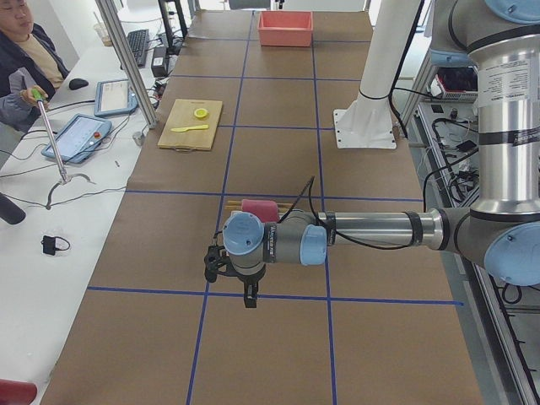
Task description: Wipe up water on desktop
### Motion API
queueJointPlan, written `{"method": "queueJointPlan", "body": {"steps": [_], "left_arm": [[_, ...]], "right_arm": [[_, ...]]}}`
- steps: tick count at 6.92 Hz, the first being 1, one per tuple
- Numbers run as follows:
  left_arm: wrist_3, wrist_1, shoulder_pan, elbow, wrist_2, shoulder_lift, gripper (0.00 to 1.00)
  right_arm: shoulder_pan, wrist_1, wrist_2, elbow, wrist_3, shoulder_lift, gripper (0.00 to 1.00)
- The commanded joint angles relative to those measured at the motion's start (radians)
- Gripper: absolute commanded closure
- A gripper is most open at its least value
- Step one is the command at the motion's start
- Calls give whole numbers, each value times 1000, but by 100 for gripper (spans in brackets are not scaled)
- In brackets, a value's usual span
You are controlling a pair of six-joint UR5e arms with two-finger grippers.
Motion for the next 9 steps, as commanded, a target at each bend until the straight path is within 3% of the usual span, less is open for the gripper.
{"method": "queueJointPlan", "body": {"steps": [1,9], "left_arm": [[2,0,-1,-1,1,0,2],[-9,-3,5,-76,-2,23,2]], "right_arm": [[-2,2,0,0,0,-1,0],[-2,6,35,1,-2,-25,0]]}}
